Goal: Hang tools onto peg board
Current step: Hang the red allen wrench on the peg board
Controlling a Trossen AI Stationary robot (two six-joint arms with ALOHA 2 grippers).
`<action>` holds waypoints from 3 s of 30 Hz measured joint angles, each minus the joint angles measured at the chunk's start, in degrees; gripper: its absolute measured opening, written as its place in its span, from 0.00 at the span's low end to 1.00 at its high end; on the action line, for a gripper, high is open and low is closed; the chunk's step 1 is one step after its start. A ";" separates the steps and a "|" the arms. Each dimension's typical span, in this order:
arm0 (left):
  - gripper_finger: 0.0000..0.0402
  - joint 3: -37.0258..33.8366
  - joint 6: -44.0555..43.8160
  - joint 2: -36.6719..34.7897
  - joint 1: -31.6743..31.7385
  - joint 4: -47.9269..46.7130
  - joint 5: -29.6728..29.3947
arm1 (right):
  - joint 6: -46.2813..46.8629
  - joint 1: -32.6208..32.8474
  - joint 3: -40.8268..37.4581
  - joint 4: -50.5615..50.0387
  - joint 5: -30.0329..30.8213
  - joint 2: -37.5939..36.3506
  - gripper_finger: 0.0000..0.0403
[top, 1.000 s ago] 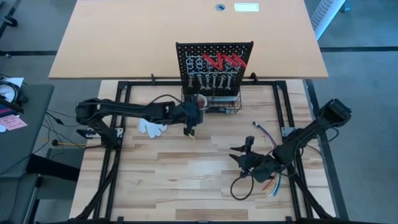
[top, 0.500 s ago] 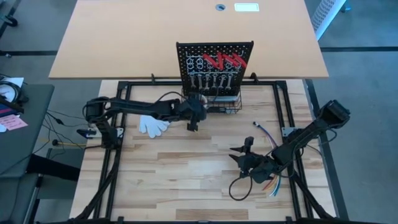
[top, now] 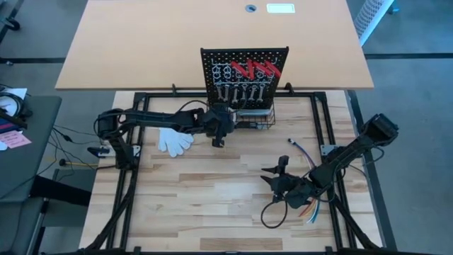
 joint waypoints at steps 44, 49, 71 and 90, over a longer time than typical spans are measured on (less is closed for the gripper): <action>0.00 0.04 5.95 -15.31 -13.86 5.50 -14.25 | -0.07 0.00 0.00 -0.50 0.04 0.00 0.37; 0.00 0.04 -1.10 -15.81 -18.08 5.01 -13.64 | -0.04 0.05 0.00 -0.51 0.21 -0.16 0.37; 0.51 0.00 -14.60 1.98 -3.04 11.10 -10.18 | 0.14 2.63 0.02 -2.86 4.96 -3.34 0.37; 0.06 0.02 -5.23 1.71 -2.71 16.92 0.90 | 0.57 2.63 0.02 -3.10 4.85 -3.34 0.37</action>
